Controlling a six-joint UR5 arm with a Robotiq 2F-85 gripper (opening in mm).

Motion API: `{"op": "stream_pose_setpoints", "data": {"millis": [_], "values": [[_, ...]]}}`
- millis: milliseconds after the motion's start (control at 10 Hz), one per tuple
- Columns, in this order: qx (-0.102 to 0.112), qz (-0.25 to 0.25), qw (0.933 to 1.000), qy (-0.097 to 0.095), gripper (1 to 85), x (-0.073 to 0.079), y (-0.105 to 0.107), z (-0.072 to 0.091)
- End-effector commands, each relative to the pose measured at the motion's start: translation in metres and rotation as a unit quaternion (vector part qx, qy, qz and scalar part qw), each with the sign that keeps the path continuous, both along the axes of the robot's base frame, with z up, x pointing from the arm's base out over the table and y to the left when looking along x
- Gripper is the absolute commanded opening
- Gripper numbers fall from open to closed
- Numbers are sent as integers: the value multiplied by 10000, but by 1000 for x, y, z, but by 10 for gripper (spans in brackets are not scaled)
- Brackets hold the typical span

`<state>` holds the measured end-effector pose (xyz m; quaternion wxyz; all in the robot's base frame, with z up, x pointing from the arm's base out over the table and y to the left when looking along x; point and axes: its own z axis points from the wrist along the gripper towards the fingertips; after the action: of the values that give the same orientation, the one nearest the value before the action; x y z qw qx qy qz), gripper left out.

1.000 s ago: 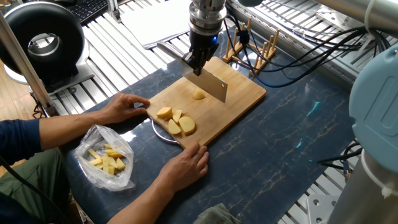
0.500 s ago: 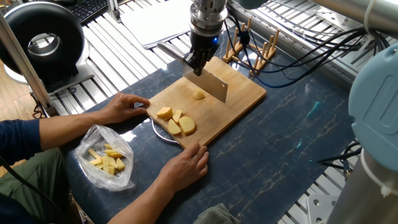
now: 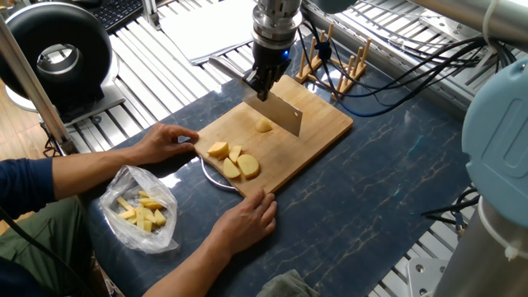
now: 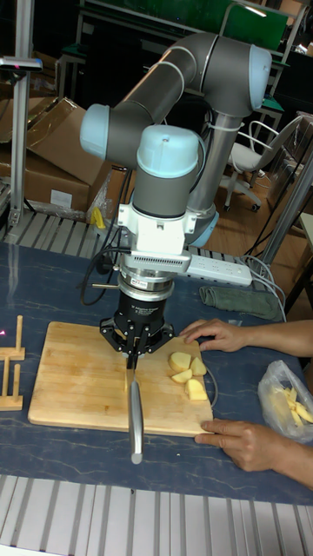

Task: Chop the potatoes

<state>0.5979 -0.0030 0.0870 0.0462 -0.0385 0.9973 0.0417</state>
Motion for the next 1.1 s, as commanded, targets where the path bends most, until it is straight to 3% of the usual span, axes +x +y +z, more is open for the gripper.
{"op": "stream_pose_setpoints", "data": {"millis": [0,1000], "values": [[81,-67,9999,4,10,1,4,2],[74,-71,9999,-49,10,5,2,-4]]}}
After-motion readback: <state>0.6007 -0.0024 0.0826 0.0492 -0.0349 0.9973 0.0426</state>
